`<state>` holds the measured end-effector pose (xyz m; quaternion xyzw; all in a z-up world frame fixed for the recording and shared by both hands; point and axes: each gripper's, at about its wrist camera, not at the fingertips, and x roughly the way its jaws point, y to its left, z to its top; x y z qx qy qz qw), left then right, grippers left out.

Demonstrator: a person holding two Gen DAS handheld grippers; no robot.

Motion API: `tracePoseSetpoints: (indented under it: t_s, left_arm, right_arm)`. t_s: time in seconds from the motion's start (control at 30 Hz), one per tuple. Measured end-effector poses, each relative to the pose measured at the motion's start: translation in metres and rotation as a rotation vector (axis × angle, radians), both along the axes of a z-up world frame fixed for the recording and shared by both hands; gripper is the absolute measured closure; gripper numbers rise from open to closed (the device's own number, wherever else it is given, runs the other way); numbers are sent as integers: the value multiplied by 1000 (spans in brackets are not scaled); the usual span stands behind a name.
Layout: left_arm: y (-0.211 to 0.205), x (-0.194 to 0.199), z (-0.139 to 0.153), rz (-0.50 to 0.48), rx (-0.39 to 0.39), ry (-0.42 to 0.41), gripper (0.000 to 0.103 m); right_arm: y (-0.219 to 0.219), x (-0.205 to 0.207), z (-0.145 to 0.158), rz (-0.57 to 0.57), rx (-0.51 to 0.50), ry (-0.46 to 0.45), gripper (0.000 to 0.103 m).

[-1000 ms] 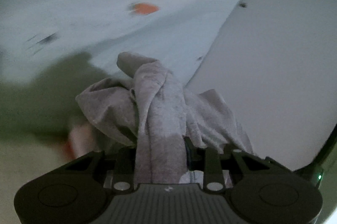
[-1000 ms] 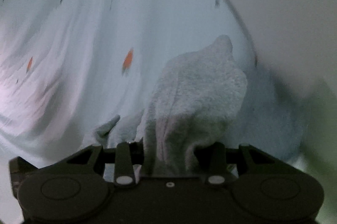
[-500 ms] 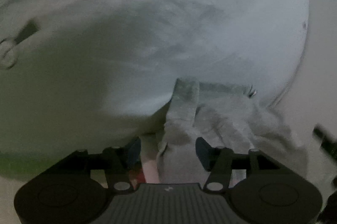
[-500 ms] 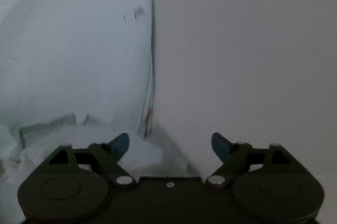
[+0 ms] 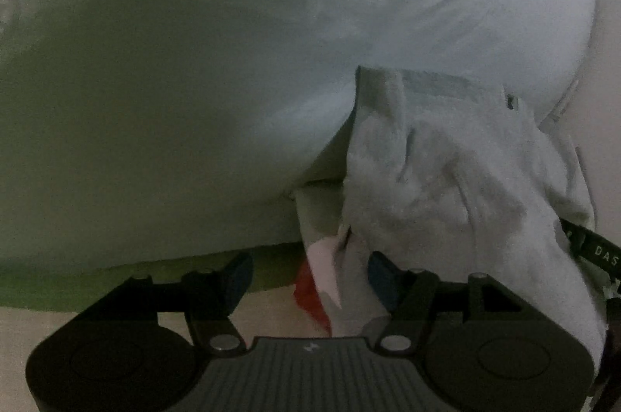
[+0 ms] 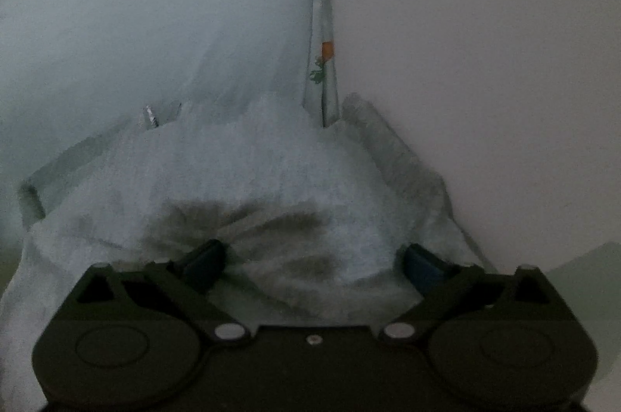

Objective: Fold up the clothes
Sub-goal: 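Lift the folded hoodie with both grippers and place it on the clothes stack, then open both grippers and withdraw from the clothes stack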

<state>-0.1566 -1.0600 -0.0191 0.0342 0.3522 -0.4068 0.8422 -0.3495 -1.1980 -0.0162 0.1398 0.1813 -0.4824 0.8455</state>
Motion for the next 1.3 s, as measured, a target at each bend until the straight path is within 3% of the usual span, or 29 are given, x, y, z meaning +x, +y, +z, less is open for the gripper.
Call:
tracePoseSetpoints:
  t_s: [0.1, 0.37, 0.67, 0.9, 1.3]
  left_arm:
    - [27, -17, 8, 5, -8, -20, 21]
    - [126, -93, 25, -61, -25, -88, 6]
    - [203, -180, 29, -140, -61, -169, 0]
    - [236, -223, 18, -154, -33, -149, 0]
    - [272, -261, -5, -180, 45, -163, 0]
  right_arm:
    - [19, -17, 8, -3, -27, 40, 1]
    - [98, -68, 17, -16, -45, 69, 0]
    - [189, -126, 2, -7, 3, 78, 0]
    - [262, -176, -10, 44, 31, 107, 0]
    - [311, -209, -32, 38, 99, 117, 1]
